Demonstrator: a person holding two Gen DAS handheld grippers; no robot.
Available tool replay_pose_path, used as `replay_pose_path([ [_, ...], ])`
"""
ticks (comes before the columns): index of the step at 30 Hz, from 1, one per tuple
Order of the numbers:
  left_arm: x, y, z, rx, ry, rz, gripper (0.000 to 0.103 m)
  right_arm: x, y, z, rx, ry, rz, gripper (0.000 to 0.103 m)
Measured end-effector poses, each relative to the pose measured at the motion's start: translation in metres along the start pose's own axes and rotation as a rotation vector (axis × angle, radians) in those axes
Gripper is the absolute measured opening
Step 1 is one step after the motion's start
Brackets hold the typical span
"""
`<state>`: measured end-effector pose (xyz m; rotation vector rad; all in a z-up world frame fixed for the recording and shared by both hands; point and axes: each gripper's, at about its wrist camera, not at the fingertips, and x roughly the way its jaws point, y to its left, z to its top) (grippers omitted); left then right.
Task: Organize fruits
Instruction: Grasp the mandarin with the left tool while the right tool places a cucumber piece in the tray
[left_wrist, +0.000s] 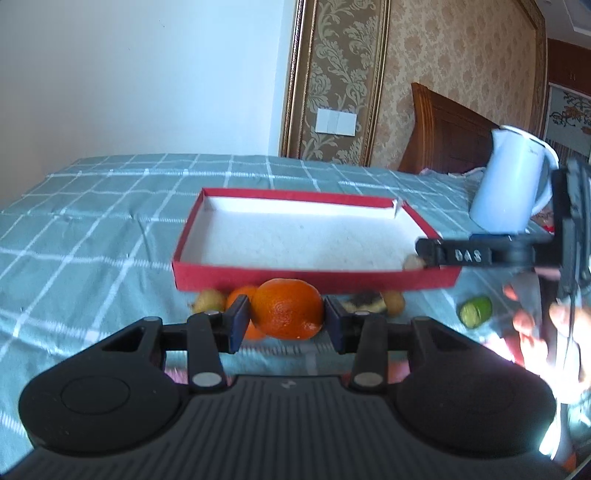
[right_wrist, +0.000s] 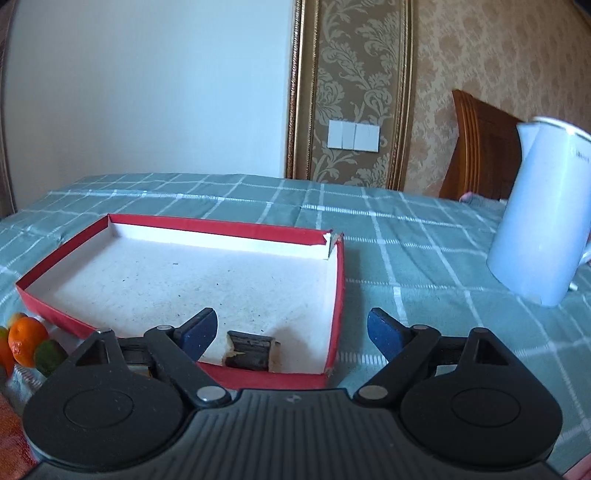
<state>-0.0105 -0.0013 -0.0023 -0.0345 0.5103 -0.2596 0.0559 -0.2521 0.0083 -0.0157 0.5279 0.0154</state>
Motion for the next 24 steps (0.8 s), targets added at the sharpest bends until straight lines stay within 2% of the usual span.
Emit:
replay_pose_path([
  [4, 0.014, 0.0, 0.017, 0.015, 0.003, 0.016, 0.04, -0.001, -0.002, -0.001, 0.026, -0.004, 0.018, 0.091],
  [10, 0.047, 0.0, 0.044, 0.03, 0.025, 0.022, 0.04, -0.006, -0.001, -0.002, 0.028, -0.048, -0.032, 0.091],
  [15, 0.086, 0.004, 0.062, 0.043, 0.092, 0.032, 0.04, -0.005, -0.002, -0.002, 0.037, -0.051, -0.049, 0.093],
  [24, 0.148, 0.018, 0.077, 0.0, 0.196, 0.07, 0.04, -0.003, -0.001, -0.003, 0.039, -0.038, -0.051, 0.094],
])
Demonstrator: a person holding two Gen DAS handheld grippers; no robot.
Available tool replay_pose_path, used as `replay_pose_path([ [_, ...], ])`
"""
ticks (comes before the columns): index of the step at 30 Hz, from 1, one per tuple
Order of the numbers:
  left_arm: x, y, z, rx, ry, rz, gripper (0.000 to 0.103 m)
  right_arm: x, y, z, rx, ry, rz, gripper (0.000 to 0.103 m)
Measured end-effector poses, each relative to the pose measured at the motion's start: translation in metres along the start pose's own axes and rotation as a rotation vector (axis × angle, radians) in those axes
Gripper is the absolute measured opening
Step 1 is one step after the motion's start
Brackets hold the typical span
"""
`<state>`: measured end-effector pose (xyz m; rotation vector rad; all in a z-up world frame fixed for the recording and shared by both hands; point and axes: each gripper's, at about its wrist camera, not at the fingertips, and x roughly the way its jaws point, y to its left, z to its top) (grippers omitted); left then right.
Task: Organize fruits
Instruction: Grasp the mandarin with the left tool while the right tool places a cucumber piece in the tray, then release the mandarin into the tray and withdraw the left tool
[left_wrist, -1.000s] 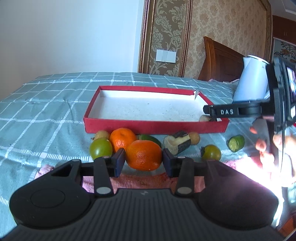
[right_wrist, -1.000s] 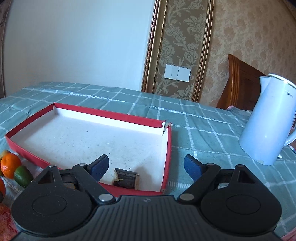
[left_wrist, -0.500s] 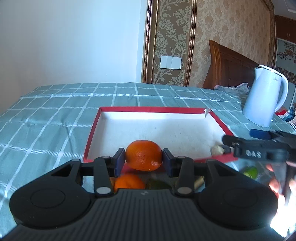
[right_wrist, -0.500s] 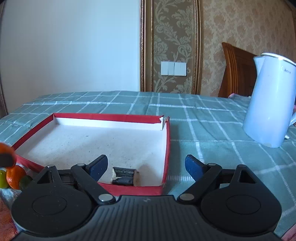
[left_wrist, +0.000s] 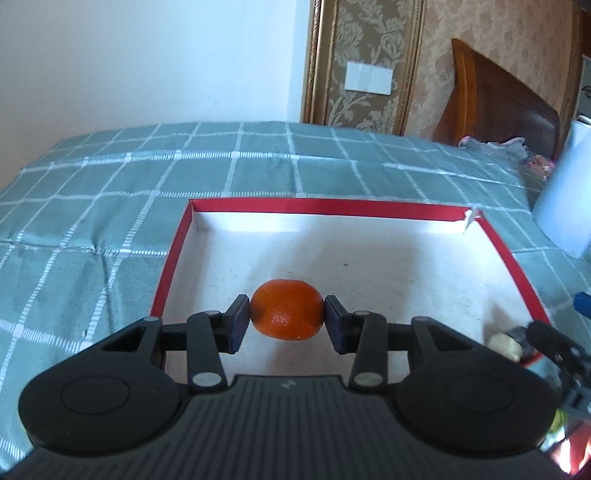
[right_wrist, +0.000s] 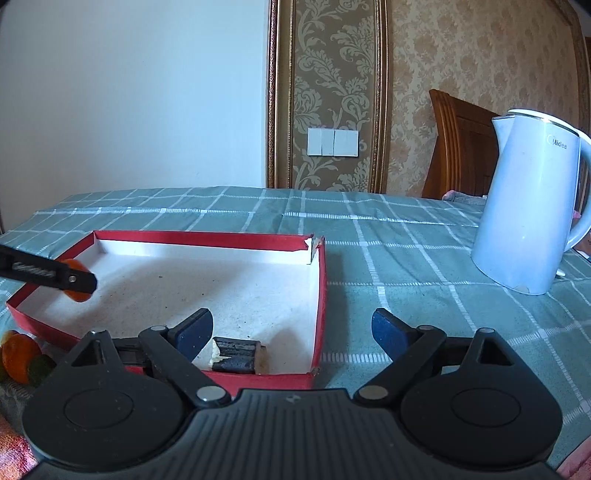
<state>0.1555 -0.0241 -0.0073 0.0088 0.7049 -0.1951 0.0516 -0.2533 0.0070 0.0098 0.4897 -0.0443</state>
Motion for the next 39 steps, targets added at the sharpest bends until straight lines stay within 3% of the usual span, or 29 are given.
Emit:
replay_pose_path([
  [8, 0.021, -0.006, 0.012, 0.041, 0.027, 0.027, 0.043, 0.004, 0.002, 0.0, -0.004, 0.019, 0.003, 0.094],
  [9, 0.022, -0.007, 0.012, 0.045, 0.027, 0.038, 0.054, 0.005, 0.002, 0.0, -0.003, 0.02, 0.003, 0.094],
  [10, 0.023, -0.008, 0.012, 0.05, 0.033, 0.05, 0.073, 0.005, 0.002, 0.0, 0.0, 0.02, 0.001, 0.094],
  [11, 0.023, -0.007, 0.012, 0.046, 0.026, 0.055, 0.079, 0.005, 0.001, 0.0, 0.002, 0.021, 0.001, 0.094],
  [19, -0.014, 0.006, 0.007, 0.011, -0.071, 0.092, 0.084, 0.01, -0.002, -0.002, 0.015, 0.045, 0.004, 0.094],
  [22, -0.046, 0.009, -0.005, 0.002, -0.141, 0.094, 0.094, 0.011, -0.003, -0.002, 0.021, 0.049, 0.002, 0.094],
  [27, -0.095, 0.003, -0.039, 0.036, -0.241, 0.082, 0.095, 0.012, -0.004, -0.003, 0.032, 0.052, -0.003, 0.094],
  [33, -0.124, -0.002, -0.083, 0.062, -0.227, 0.048, 0.098, 0.012, -0.006, -0.003, 0.045, 0.047, -0.008, 0.096],
  [39, -0.136, 0.004, -0.119, 0.036, -0.199, 0.068, 0.1, 0.011, -0.006, -0.004, 0.047, 0.038, -0.009, 0.096],
])
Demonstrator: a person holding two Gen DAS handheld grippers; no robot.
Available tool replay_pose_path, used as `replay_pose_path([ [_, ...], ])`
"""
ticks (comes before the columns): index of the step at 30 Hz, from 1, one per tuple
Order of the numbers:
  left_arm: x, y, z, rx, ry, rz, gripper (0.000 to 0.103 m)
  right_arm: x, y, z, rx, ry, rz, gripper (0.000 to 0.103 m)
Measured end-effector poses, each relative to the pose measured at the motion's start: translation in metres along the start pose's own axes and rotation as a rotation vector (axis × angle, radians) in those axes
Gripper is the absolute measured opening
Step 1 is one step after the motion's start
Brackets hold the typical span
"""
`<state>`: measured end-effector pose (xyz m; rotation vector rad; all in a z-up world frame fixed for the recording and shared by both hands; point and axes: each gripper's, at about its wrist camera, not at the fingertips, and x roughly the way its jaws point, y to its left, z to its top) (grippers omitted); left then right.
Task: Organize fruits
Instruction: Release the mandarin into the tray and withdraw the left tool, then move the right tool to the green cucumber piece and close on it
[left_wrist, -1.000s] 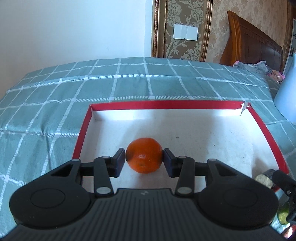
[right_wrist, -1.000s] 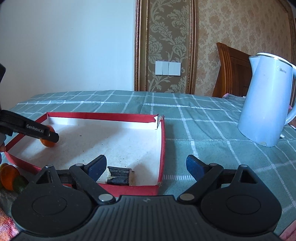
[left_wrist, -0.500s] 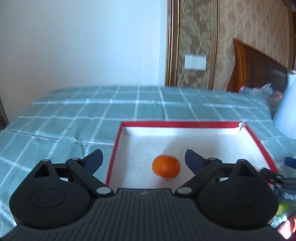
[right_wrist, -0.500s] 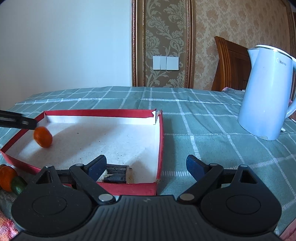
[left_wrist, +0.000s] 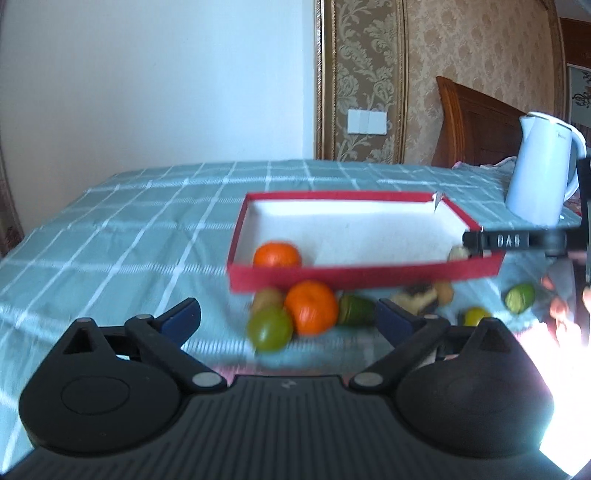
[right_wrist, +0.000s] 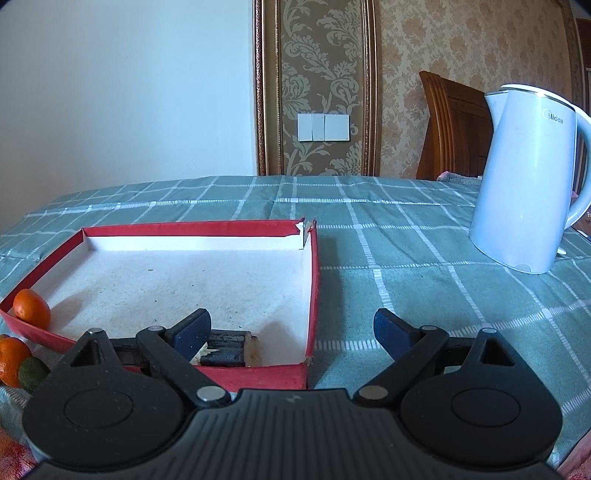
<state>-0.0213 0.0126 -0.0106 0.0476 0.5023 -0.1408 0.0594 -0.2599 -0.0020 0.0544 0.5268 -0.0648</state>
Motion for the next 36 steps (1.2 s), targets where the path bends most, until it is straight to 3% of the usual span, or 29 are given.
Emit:
replay_pose_path([
  [5, 0.001, 0.003, -0.02, 0.019, 0.033, 0.014, 0.1, -0.001, 0.0, -0.001, 0.001, -0.003, 0.0, 0.096],
  [21, 0.03, 0.006, -0.026, 0.003, 0.11, 0.007, 0.103, -0.001, 0.0, -0.001, -0.005, 0.013, 0.009, 0.096],
  [27, 0.042, 0.004, -0.021, 0.0, 0.14, 0.031, 0.103, -0.037, -0.027, -0.012, 0.097, 0.051, 0.124, 0.096],
  [36, 0.045, 0.008, -0.02, -0.017, 0.143, 0.026, 0.103, -0.075, -0.049, -0.043, 0.022, 0.081, 0.056, 0.095],
])
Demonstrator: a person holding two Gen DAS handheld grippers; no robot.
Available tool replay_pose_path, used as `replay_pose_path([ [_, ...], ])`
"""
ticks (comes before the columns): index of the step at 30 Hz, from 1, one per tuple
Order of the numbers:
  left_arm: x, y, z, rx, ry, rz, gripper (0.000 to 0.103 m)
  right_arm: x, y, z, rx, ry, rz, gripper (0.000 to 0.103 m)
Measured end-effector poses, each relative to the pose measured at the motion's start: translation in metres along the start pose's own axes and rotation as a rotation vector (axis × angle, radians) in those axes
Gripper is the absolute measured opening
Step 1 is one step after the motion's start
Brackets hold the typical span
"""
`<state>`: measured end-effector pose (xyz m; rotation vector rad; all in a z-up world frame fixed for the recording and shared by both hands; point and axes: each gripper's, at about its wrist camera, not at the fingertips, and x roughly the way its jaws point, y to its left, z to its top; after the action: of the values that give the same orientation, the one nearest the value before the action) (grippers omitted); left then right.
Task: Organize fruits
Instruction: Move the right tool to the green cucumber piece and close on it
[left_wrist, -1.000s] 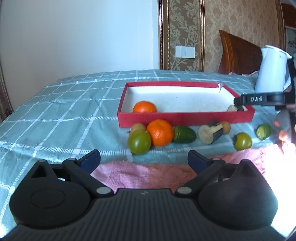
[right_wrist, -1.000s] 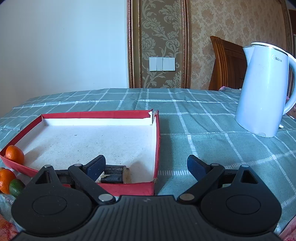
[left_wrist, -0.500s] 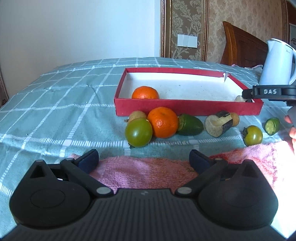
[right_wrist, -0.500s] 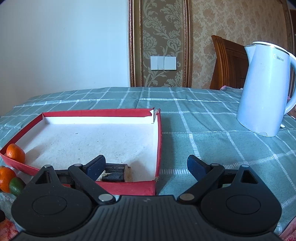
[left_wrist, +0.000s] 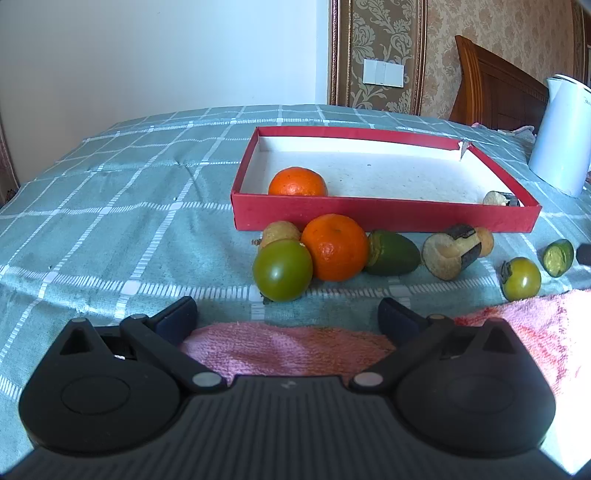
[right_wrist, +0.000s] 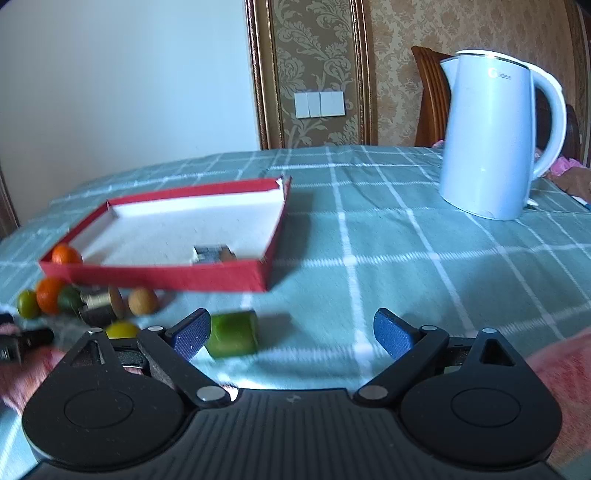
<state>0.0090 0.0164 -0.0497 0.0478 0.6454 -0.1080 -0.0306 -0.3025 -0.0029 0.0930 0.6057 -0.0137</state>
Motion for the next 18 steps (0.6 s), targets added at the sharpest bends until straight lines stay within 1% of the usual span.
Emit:
replay_pose_path([
  [6, 0.0, 0.0, 0.0, 0.0, 0.0, -0.001, 0.103, -0.004, 0.012, -0.004, -0.046, -0.022, 0.006, 0.095],
  [9, 0.0, 0.0, 0.0, 0.0, 0.0, 0.0, 0.103, -0.001, 0.021, -0.004, -0.087, -0.041, -0.015, 0.094],
  [13, 0.0, 0.0, 0.0, 0.0, 0.0, -0.001, 0.103, 0.007, 0.028, -0.004, -0.105, -0.033, -0.015, 0.082],
  [14, 0.0, 0.0, 0.0, 0.0, 0.0, -0.001, 0.103, 0.01, 0.029, -0.003, -0.105, -0.024, -0.011, 0.08],
  [16, 0.0, 0.0, 0.0, 0.0, 0.0, 0.0, 0.103, 0.016, 0.031, -0.003, -0.106, -0.005, 0.003, 0.072],
  [17, 0.0, 0.0, 0.0, 0.0, 0.0, 0.0, 0.103, 0.017, 0.033, -0.003, -0.105, -0.001, 0.013, 0.07],
  [18, 0.0, 0.0, 0.0, 0.0, 0.0, 0.0, 0.103, 0.019, 0.034, -0.003, -0.109, 0.003, 0.021, 0.065],
])
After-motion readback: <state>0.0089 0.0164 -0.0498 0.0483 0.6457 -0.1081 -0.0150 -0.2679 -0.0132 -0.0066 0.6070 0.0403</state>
